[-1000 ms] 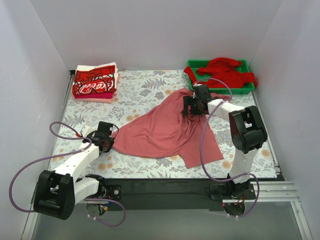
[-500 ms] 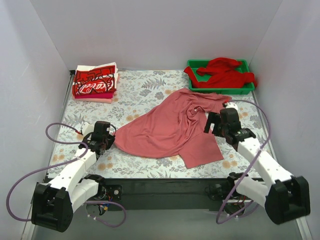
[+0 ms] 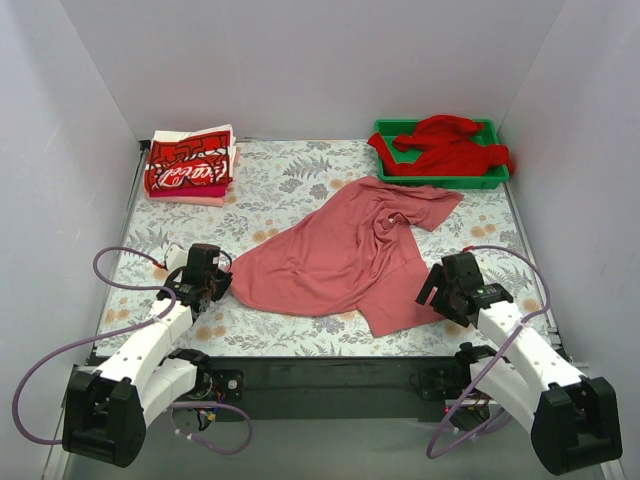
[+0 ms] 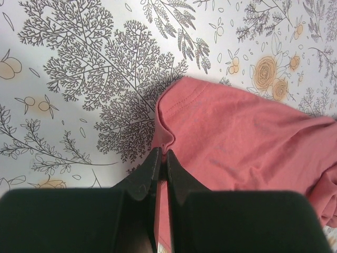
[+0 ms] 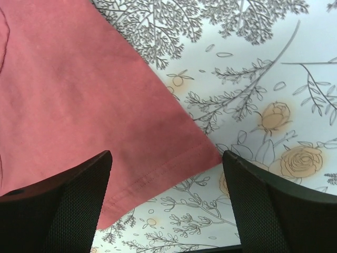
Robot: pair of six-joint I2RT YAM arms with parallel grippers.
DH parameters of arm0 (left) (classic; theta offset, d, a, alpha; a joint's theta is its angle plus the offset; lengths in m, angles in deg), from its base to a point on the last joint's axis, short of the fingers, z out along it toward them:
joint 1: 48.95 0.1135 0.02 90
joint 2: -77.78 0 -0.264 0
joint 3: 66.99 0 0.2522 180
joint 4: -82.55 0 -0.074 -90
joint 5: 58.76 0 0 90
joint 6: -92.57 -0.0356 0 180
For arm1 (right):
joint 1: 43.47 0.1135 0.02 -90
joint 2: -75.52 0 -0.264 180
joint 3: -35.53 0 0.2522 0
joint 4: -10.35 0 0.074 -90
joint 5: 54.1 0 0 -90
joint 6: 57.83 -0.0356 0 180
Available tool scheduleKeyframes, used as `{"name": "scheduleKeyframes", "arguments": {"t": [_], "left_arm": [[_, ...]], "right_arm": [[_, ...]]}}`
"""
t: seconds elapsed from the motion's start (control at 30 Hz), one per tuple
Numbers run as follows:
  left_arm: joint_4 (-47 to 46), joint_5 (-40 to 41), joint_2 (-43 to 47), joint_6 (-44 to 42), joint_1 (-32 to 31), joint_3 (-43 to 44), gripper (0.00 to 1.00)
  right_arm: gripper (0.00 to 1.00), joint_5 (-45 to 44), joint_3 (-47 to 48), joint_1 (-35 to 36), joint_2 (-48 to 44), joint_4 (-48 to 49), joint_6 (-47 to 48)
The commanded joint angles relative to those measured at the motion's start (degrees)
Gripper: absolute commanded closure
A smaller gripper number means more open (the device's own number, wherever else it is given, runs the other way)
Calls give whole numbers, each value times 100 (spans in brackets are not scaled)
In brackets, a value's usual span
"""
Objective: Fold and stack the t-shirts
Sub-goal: Flatten the tshirt out
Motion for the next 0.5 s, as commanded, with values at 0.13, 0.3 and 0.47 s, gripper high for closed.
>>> {"name": "scheduleKeyframes", "arguments": {"t": [0.13, 0.3, 0.47], "left_arm": [[-11, 76, 122, -39, 14, -119, 100], [50, 173, 131, -3, 14, -101, 100], [59, 164, 104, 14, 14, -119, 100]], "right_arm": [[22, 339, 66, -43, 866, 339, 78], [49, 454, 75, -43, 972, 366, 114], [73, 472, -22, -43, 744, 349, 70]]}}
